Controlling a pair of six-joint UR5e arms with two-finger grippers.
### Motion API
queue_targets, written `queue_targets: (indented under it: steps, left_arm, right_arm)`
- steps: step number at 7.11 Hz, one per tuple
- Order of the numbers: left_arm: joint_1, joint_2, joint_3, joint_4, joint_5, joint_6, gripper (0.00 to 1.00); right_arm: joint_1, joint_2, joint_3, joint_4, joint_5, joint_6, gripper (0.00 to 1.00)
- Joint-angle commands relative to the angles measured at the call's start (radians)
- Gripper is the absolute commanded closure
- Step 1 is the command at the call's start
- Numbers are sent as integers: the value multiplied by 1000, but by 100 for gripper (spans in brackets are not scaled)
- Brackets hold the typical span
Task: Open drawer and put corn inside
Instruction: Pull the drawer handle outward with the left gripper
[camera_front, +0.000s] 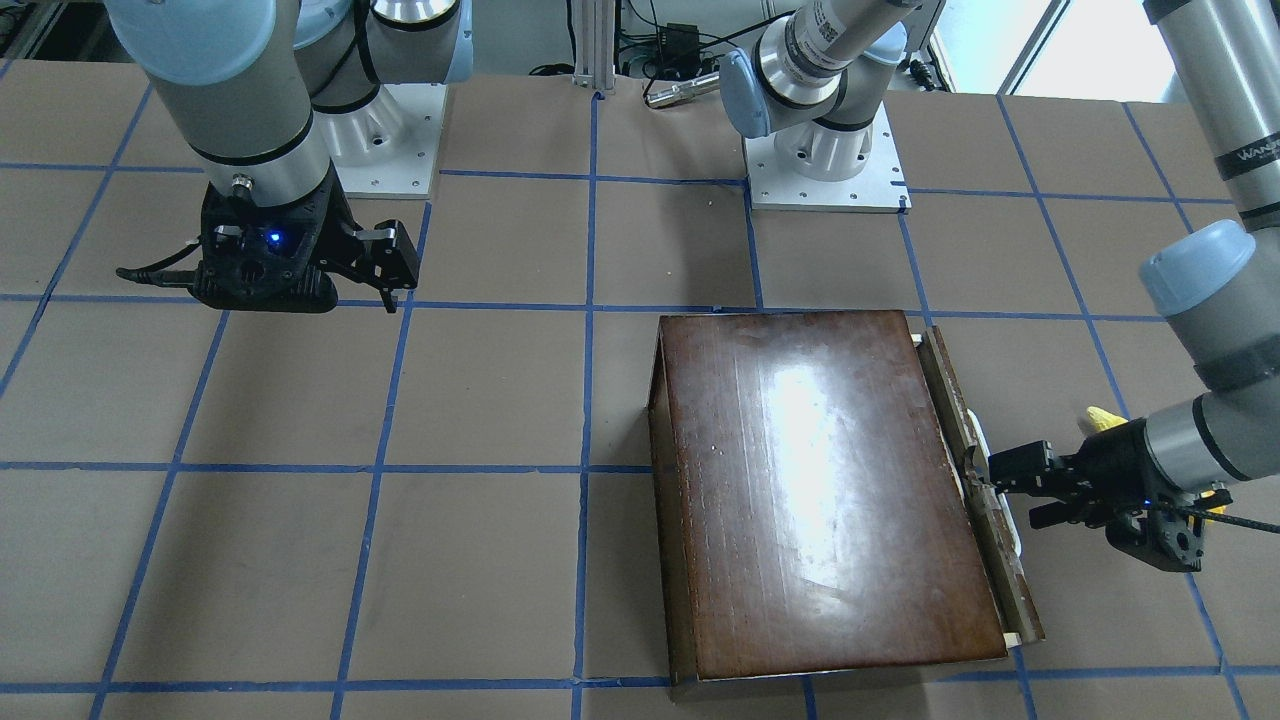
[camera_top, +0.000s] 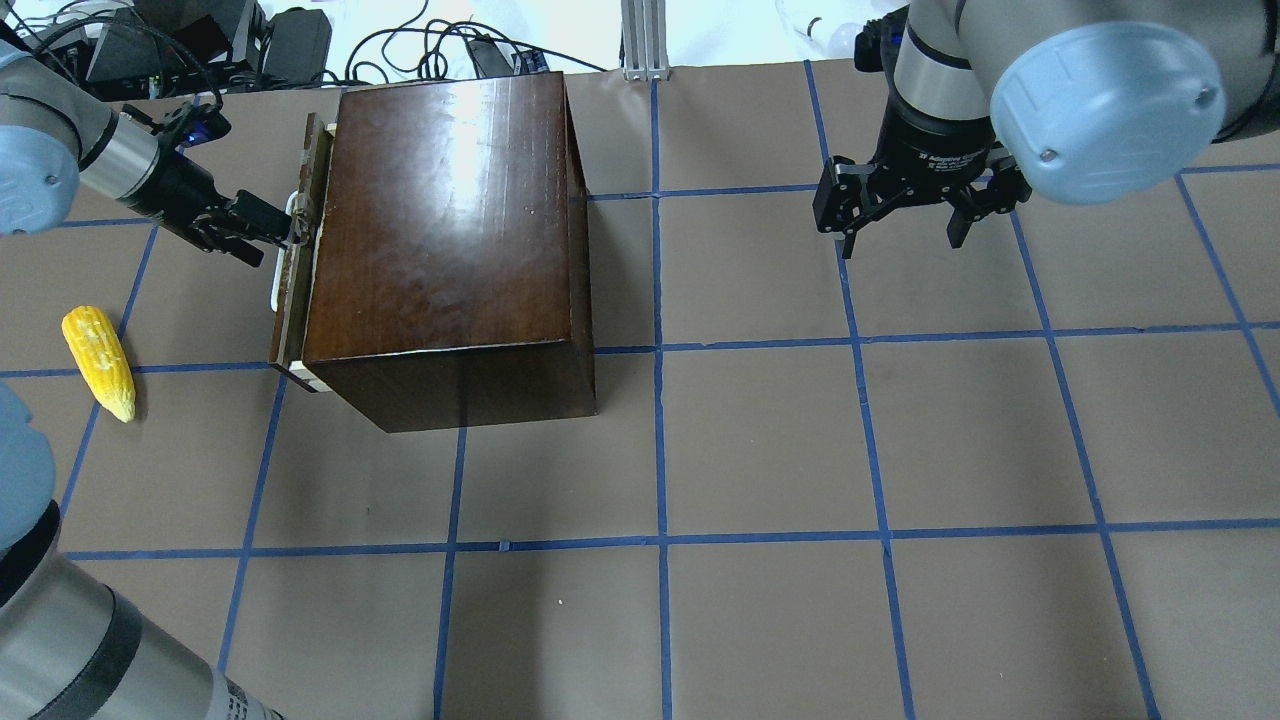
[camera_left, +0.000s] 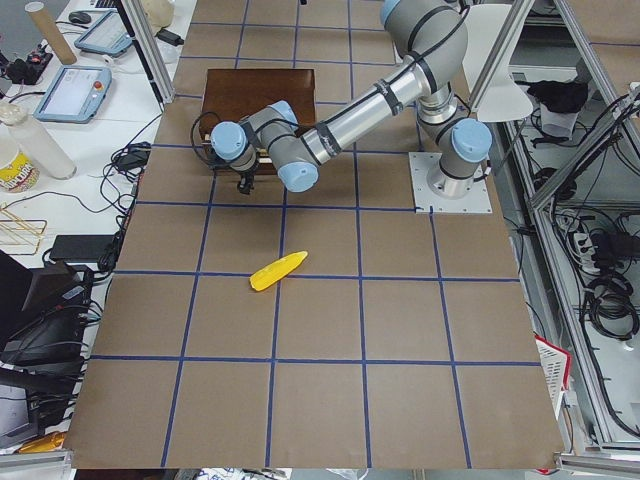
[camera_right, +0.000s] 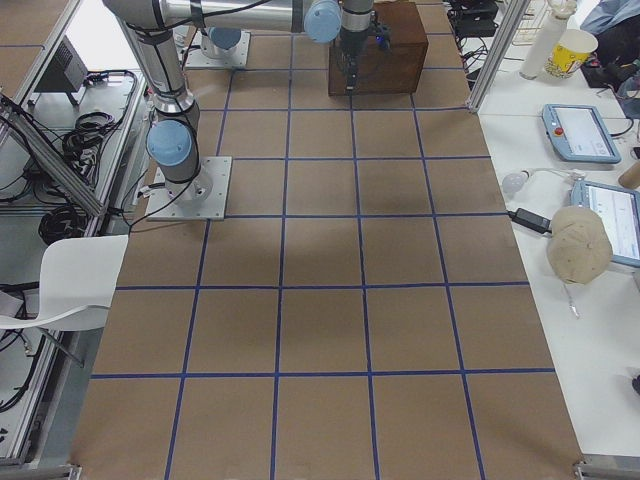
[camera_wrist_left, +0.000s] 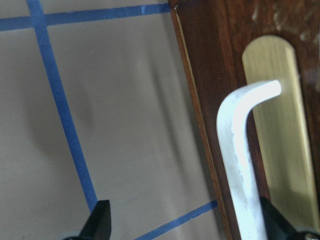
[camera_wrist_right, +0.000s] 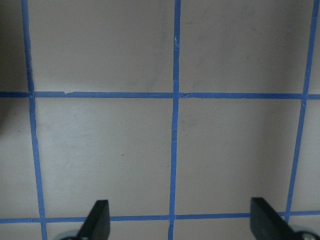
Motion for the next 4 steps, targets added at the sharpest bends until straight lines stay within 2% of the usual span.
queue_targets:
  steps: [1, 4]
  left_arm:
    - [14, -7, 13, -2, 15, 38, 0]
    - [38, -18, 31, -3, 17, 63, 0]
  right_arm:
    - [0, -1, 0, 1, 0, 0, 0]
    - [0, 0, 0, 1, 0, 0, 0]
